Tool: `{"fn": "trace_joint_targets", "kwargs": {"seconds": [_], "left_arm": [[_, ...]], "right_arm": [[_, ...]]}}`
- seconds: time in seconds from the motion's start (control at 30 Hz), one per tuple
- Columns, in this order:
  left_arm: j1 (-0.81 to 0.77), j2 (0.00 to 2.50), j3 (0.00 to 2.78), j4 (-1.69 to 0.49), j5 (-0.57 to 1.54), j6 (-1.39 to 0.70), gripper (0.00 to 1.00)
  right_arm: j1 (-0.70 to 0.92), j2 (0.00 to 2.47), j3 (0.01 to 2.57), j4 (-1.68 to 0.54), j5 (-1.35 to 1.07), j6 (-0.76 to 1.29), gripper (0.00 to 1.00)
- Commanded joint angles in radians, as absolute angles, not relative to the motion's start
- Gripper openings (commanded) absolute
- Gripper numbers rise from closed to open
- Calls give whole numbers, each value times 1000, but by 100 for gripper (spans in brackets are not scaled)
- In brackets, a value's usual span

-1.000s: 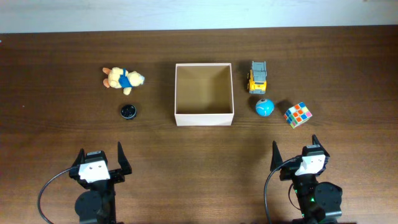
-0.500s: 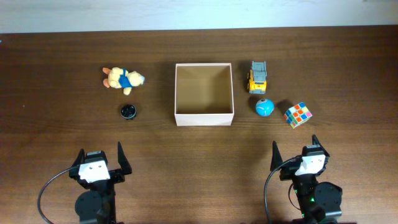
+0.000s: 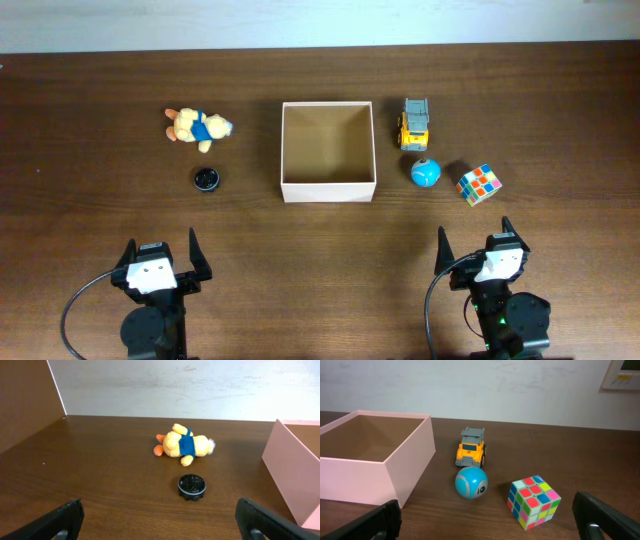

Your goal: Pack container

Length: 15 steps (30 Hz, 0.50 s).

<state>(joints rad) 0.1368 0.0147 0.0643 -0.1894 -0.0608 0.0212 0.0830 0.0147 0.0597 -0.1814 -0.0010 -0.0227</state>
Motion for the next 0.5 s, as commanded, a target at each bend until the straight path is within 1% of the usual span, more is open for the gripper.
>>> {"fn": "trace_joint_targets", "kwargs": {"seconds": [0.0, 0.47], "left_arm": [[133, 19, 55, -183, -72, 15, 99], [133, 19, 55, -183, -72, 15, 99]], "right_arm": [[83, 8, 52, -183, 11, -21, 99], [83, 8, 52, -175, 29, -20, 99]]}}
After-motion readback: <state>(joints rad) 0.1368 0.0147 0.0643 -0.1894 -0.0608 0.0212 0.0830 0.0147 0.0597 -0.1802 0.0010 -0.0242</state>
